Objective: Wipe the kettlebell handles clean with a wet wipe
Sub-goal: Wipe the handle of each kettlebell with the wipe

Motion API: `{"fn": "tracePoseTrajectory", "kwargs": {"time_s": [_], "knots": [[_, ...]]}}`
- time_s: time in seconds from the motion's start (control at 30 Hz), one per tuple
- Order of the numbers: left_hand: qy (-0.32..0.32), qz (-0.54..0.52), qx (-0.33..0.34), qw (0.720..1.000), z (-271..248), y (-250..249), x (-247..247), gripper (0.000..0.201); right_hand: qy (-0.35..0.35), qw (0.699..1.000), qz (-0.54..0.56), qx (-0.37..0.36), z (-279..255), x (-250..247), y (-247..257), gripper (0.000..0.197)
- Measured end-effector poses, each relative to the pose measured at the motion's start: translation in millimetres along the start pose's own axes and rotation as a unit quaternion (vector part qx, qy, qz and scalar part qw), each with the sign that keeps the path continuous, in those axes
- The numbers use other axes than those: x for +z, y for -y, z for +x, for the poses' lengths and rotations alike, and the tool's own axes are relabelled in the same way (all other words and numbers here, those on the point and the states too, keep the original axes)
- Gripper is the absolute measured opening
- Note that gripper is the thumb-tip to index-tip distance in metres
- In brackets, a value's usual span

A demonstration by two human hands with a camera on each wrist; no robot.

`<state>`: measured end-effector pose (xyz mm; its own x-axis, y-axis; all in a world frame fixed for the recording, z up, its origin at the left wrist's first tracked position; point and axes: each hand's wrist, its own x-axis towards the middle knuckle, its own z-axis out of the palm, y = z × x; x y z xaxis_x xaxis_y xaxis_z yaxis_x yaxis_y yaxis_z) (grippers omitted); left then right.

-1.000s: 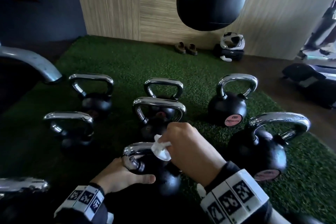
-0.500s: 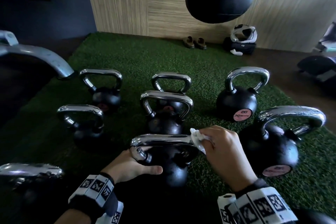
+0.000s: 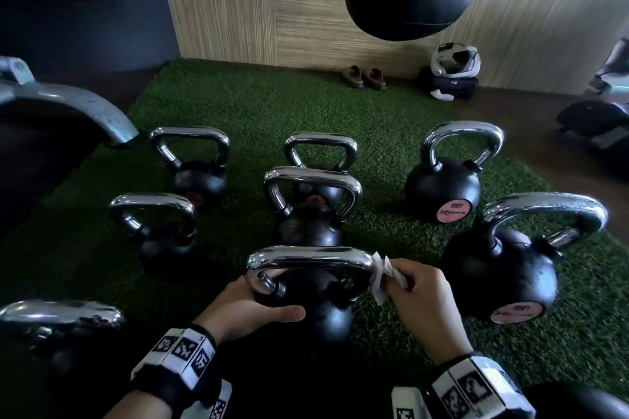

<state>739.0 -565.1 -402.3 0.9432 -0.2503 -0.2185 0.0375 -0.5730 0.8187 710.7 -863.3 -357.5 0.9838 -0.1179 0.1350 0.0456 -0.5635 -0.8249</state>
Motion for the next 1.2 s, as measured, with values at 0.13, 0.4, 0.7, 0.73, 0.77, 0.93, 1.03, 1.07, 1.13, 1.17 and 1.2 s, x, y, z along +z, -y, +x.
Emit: {"fn": "tracePoseTrajectory", "kwargs": {"time_s": [0.13,0.4,0.7,0.73,0.77,0.93,1.03,1.07,1.13,1.17,1.2], "knots": [[-0.013,-0.007,0.001,1.000,-5.1,-3.1,1.9,0.094,0.055,0.998,-0.010,0.011,-1.4,13.7,-8.8,0.029],[0.011,-0.067,0.006,0.998,-22.2,-13.1,-1.0,0.077,0.030,0.999,-0.039,0.000,-1.3,-0.1,-10.0,0.028],[-0.151,-0.208,0.144,0.956,-58.1,-58.9,-63.8,0.053,-0.011,0.987,0.085,-0.134,-8.8,-41.9,75.9,0.017],[-0.148,-0.212,0.166,0.952,-61.4,-74.1,-64.3,0.043,0.002,0.984,0.080,-0.158,-8.9,-38.8,87.3,0.018],[-0.131,-0.220,0.183,0.949,-64.0,-89.8,-62.6,0.041,0.012,0.980,0.076,-0.182,-8.1,-34.8,97.5,0.018],[-0.036,-0.288,0.175,0.941,-61.8,-128.1,-45.4,0.045,0.010,0.969,0.107,-0.224,-1.0,-15.3,123.2,0.024],[-0.032,-0.326,0.174,0.929,-57.5,-134.5,-36.8,0.035,-0.053,0.964,0.080,-0.248,4.0,-8.2,125.9,0.023],[-0.037,-0.334,0.178,0.925,-56.5,-135.6,-34.1,0.034,-0.076,0.960,0.058,-0.265,5.7,-5.4,126.1,0.020],[-0.052,-0.342,0.190,0.919,-54.5,-137.6,-30.5,0.030,-0.107,0.947,0.036,-0.299,8.6,1.5,126.3,0.017],[-0.060,-0.342,0.193,0.918,-52.9,-138.5,-29.6,0.029,-0.117,0.943,0.033,-0.309,9.7,4.2,126.2,0.015],[-0.068,-0.339,0.194,0.918,-51.3,-138.3,-29.7,0.031,-0.117,0.941,0.033,-0.315,10.1,4.8,126.5,0.015]]}}
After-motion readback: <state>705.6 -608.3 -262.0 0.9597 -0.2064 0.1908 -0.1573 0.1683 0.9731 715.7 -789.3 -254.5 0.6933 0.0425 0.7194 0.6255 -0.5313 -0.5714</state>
